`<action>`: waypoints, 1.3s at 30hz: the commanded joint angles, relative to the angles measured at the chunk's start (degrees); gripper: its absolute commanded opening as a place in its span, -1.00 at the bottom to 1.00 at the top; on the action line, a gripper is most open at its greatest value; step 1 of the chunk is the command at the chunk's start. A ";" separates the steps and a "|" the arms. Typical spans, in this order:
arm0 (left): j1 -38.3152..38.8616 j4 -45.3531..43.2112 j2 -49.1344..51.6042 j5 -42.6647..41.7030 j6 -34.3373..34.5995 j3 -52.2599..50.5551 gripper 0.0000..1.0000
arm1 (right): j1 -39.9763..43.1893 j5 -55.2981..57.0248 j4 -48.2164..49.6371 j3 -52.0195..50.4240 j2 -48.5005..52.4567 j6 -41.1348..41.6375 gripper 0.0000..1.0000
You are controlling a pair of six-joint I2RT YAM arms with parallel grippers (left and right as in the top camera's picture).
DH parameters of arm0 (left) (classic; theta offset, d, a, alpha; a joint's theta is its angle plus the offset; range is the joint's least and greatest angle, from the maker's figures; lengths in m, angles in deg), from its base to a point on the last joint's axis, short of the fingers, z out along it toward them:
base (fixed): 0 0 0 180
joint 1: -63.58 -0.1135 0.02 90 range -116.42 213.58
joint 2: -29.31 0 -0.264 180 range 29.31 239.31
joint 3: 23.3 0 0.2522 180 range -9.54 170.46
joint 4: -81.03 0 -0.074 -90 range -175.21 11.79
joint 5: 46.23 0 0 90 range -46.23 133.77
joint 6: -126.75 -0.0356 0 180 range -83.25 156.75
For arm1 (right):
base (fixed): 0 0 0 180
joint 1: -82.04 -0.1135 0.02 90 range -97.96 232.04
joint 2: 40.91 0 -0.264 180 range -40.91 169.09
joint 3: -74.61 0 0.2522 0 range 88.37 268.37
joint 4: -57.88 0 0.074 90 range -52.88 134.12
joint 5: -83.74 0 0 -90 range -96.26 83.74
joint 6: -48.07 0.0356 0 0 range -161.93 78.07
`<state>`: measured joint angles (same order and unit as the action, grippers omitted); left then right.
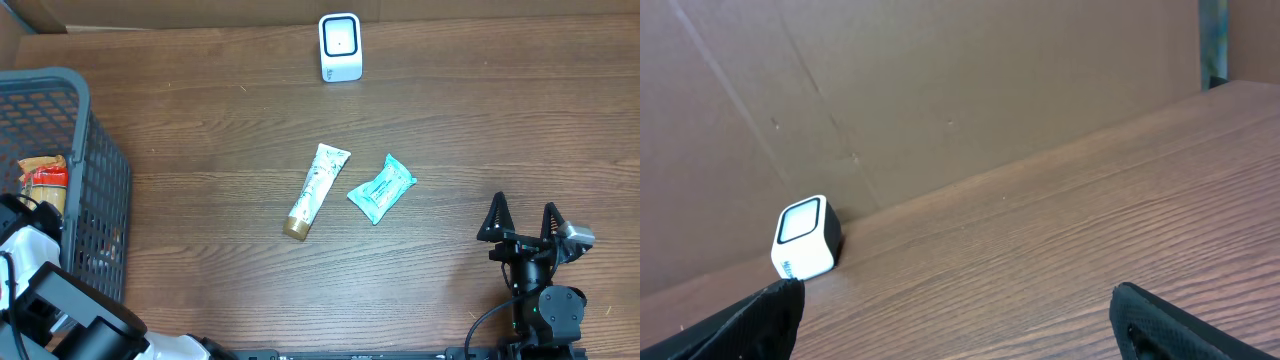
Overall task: Scan the item barcode
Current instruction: 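Grasp the small orange box in the basket with the left gripper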
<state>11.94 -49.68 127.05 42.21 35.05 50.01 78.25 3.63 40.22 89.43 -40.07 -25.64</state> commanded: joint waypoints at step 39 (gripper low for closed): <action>-1.57 16.70 4.52 -3.82 -0.92 4.24 0.04 | -0.04 0.57 0.35 -0.61 -0.63 0.13 1.00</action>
<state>9.93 -33.72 130.39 40.75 34.97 54.69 78.25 3.63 40.20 89.41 -40.07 -25.62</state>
